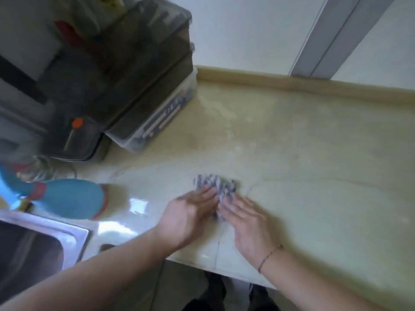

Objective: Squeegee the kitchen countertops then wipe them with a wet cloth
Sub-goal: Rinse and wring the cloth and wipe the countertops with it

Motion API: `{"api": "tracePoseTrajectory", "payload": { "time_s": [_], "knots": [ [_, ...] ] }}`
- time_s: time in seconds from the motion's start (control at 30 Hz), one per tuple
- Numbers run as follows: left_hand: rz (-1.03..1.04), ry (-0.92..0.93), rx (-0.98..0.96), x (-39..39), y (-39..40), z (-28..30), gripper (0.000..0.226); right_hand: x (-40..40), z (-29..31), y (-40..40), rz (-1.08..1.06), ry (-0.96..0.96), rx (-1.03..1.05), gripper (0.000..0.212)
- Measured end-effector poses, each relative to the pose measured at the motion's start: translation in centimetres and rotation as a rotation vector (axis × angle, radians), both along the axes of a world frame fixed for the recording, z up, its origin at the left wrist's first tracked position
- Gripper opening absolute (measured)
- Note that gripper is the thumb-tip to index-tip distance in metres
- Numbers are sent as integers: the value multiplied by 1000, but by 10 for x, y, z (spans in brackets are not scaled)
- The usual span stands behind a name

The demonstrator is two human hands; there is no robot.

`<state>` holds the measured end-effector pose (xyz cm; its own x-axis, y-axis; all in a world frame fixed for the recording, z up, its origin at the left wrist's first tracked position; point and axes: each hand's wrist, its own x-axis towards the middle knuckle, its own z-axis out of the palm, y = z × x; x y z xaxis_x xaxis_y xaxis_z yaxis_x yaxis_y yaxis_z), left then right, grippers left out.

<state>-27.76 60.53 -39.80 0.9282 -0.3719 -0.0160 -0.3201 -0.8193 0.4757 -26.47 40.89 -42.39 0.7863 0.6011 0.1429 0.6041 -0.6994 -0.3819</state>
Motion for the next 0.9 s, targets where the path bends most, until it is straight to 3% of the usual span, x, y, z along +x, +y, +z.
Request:
{"api": "tracePoseTrajectory", "payload": {
  "time_s": [0.2,0.3,0.43,0.6,0.77,0.9],
  "knots": [
    [-40,14,47,-86,-11,1,41,-83,-9,-26,100,-41,37,53],
    [-95,-52,74,-92,-14,-8,36,-83,-9,-37,160,-150,28,43],
    [-149,-117,95,-70,-27,-14,37,-53,-1,-50,160,-252,28,44],
    [-10,-158,81,47,-81,-14,47,47,-6,-73,-93,-222,49,43],
    [122,-68,127,220,-142,-9,47,218,7,-100,-239,-90,-170,43],
    [121,-105,177,289,-159,-17,49,287,9,-116,-303,7,-231,45]
  ]
}}
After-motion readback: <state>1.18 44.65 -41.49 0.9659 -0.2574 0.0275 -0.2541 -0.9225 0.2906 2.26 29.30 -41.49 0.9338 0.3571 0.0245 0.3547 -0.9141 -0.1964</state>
